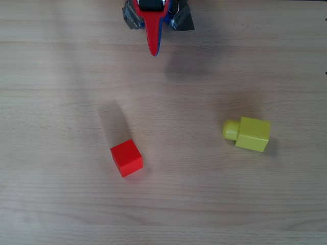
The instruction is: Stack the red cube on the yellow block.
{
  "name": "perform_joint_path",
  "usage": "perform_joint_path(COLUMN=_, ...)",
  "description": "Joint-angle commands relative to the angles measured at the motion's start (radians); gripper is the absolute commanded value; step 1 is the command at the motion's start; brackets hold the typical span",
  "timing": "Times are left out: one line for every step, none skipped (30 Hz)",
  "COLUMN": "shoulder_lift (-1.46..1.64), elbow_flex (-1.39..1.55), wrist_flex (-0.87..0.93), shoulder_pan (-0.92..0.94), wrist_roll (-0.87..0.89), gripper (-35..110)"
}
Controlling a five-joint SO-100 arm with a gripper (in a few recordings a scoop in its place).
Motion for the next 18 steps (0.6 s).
perform_joint_path(shoulder_lift=-0.061, elbow_flex=-0.029, wrist_flex=-0.061, shoulder_pan=0.017, wrist_roll=0.048, gripper=0)
perform_joint_path(shoulder_lift=-0.052, elbow_flex=-0.023, wrist_flex=-0.061, shoulder_pan=0.015, wrist_roll=0.044, gripper=0)
perform_joint_path(shoulder_lift=-0.044, elbow_flex=-0.021, wrist_flex=-0.057, shoulder_pan=0.012, wrist_roll=0.04, gripper=0)
perform_joint_path(shoulder_lift=-0.034, elbow_flex=-0.02, wrist_flex=-0.051, shoulder_pan=0.006, wrist_roll=0.032, gripper=0)
perform_joint_path(shoulder_lift=-0.025, elbow_flex=-0.018, wrist_flex=-0.043, shoulder_pan=0.005, wrist_roll=0.025, gripper=0)
perform_joint_path(shoulder_lift=-0.017, elbow_flex=-0.018, wrist_flex=-0.037, shoulder_pan=0.003, wrist_roll=0.02, gripper=0)
perform_joint_path(shoulder_lift=-0.011, elbow_flex=-0.017, wrist_flex=-0.032, shoulder_pan=0.002, wrist_roll=0.02, gripper=0)
perform_joint_path(shoulder_lift=-0.009, elbow_flex=-0.017, wrist_flex=-0.032, shoulder_pan=0.002, wrist_roll=0.018, gripper=0)
perform_joint_path(shoulder_lift=-0.009, elbow_flex=-0.017, wrist_flex=-0.031, shoulder_pan=0.002, wrist_roll=0.018, gripper=0)
perform_joint_path(shoulder_lift=-0.009, elbow_flex=-0.017, wrist_flex=-0.031, shoulder_pan=0.002, wrist_roll=0.018, gripper=0)
perform_joint_path(shoulder_lift=-0.012, elbow_flex=-0.017, wrist_flex=-0.031, shoulder_pan=0.002, wrist_roll=0.018, gripper=0)
perform_joint_path(shoulder_lift=-0.014, elbow_flex=-0.017, wrist_flex=-0.031, shoulder_pan=0.002, wrist_roll=0.02, gripper=0)
perform_joint_path(shoulder_lift=-0.015, elbow_flex=-0.017, wrist_flex=-0.031, shoulder_pan=0.002, wrist_roll=0.021, gripper=0)
perform_joint_path(shoulder_lift=-0.015, elbow_flex=-0.018, wrist_flex=-0.031, shoulder_pan=0.002, wrist_roll=0.021, gripper=0)
perform_joint_path(shoulder_lift=-0.017, elbow_flex=-0.018, wrist_flex=-0.032, shoulder_pan=0.002, wrist_roll=0.021, gripper=0)
perform_joint_path(shoulder_lift=-0.017, elbow_flex=-0.018, wrist_flex=-0.032, shoulder_pan=0.003, wrist_roll=0.021, gripper=0)
perform_joint_path(shoulder_lift=-0.021, elbow_flex=-0.018, wrist_flex=-0.034, shoulder_pan=0.003, wrist_roll=0.023, gripper=0)
perform_joint_path(shoulder_lift=-0.029, elbow_flex=-0.02, wrist_flex=-0.038, shoulder_pan=0.006, wrist_roll=0.025, gripper=0)
